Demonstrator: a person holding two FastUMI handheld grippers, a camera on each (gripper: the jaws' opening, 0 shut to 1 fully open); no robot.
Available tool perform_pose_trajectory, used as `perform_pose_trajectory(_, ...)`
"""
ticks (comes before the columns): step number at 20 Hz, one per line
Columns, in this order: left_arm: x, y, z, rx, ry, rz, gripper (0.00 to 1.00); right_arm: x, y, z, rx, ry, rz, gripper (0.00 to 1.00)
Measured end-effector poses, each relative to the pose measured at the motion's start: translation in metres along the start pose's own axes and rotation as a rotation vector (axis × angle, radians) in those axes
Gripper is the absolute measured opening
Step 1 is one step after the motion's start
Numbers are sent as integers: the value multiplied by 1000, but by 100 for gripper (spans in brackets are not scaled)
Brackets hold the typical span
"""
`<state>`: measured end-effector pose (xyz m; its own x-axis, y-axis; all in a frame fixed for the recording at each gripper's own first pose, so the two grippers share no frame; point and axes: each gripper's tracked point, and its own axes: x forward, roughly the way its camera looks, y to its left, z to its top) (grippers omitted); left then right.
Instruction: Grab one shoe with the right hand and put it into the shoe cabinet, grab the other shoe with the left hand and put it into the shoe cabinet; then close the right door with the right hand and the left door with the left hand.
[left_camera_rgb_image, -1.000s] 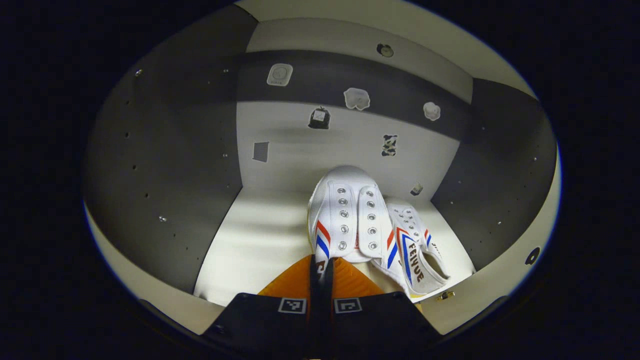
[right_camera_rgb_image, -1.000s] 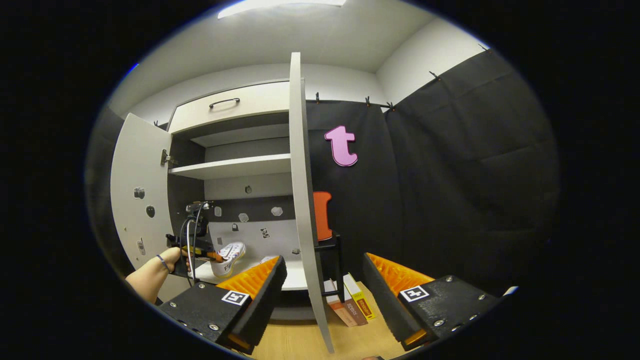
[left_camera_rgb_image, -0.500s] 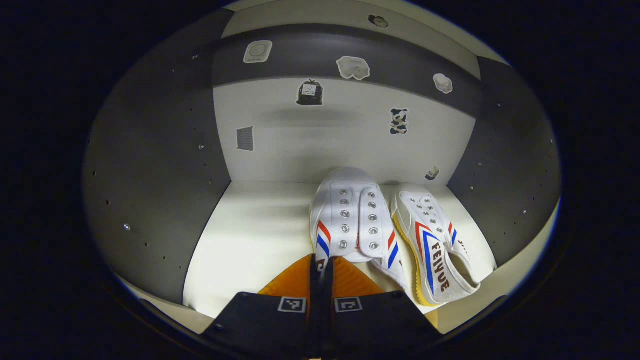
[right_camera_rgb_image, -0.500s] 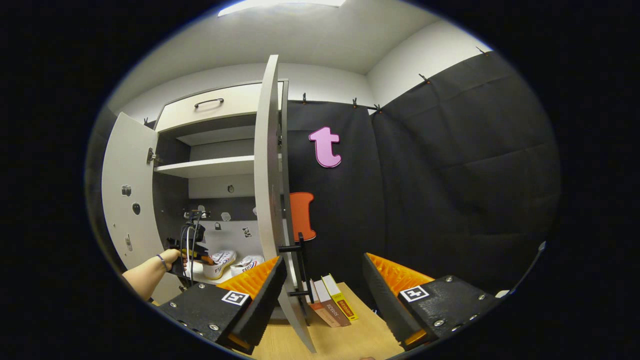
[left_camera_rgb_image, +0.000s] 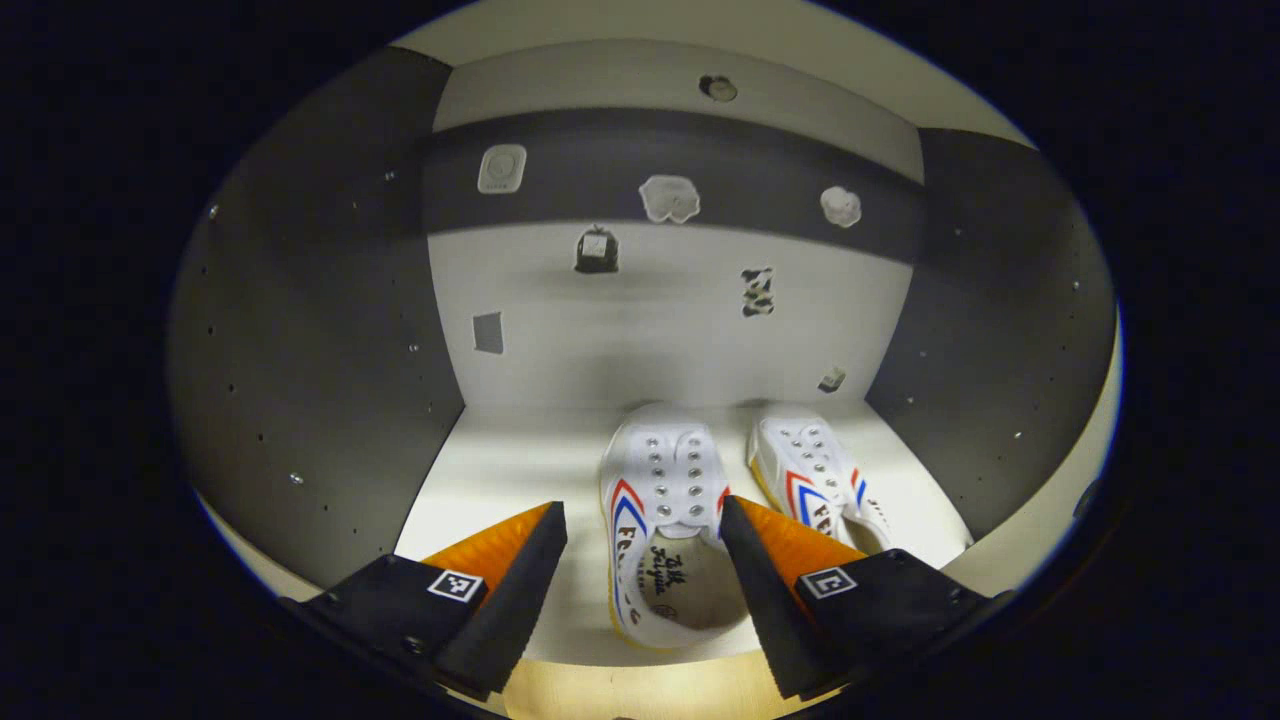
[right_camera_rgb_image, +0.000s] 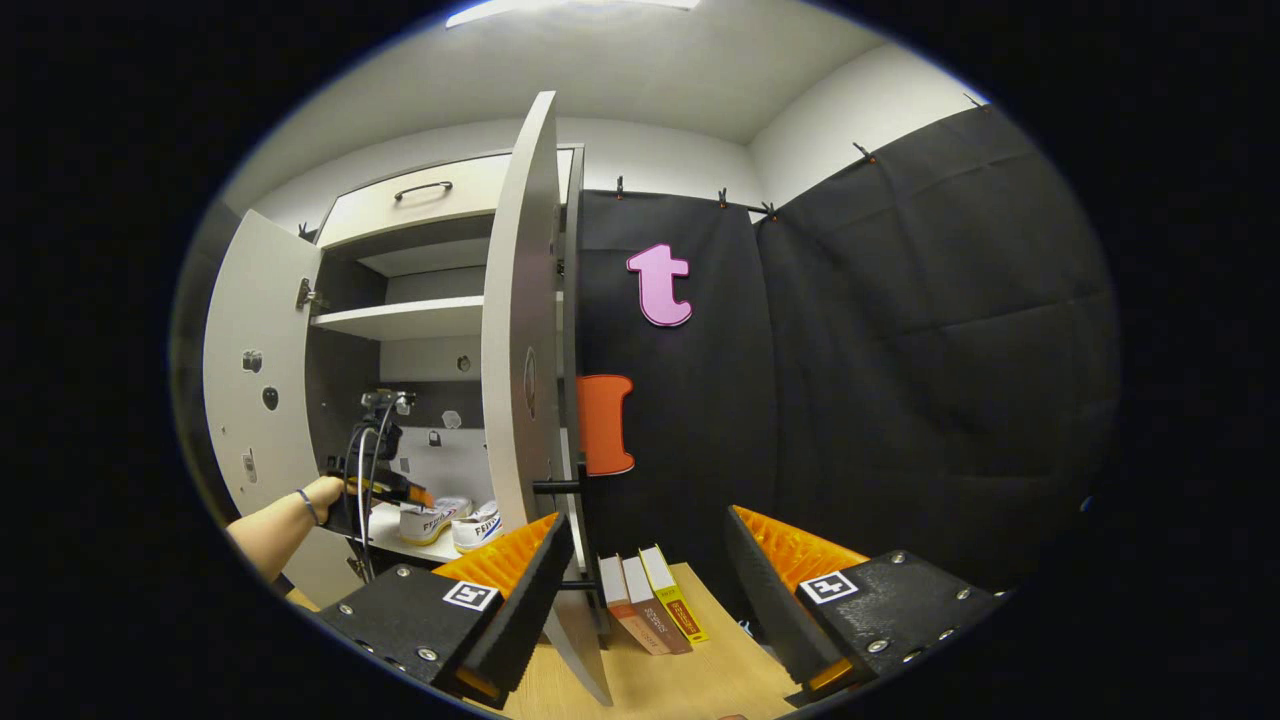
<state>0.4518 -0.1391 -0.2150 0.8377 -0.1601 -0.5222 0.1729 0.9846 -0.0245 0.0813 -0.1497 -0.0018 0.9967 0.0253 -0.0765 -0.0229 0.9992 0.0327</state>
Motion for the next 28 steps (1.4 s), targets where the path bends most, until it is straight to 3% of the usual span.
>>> perform_pose_trajectory(5, -109, -30, 58, 14, -252, -63, 97, 12, 0, -1, -10, 14, 28, 94)
perform_pose_trajectory(9, -204, -32, 81, 54, -422, -45, 97, 19, 8, 0, -25, 14, 71, 94)
perform_pose_trajectory(14, -313, -3, 72, 37, -520, 33, 96, 23, 19, 1, -29, 17, 108, 94)
perform_pose_trajectory(20, -393, 39, 44, -7, -569, 77, 97, 20, 27, 1, -13, 25, 108, 91)
perform_pose_trajectory(21, -400, 45, 40, -16, -573, 88, 96, 20, 31, 1, -24, 26, 108, 98)
perform_pose_trajectory(22, -410, 54, 36, -21, -582, 104, 98, 20, 35, 1, -30, 25, 107, 86)
perform_pose_trajectory(23, -420, 64, 33, -24, -592, 120, 97, 19, 39, 2, -32, 24, 107, 80)
perform_pose_trajectory(28, -459, 110, 26, -56, -627, 205, 96, 19, 58, 4, -18, 18, 105, 68)
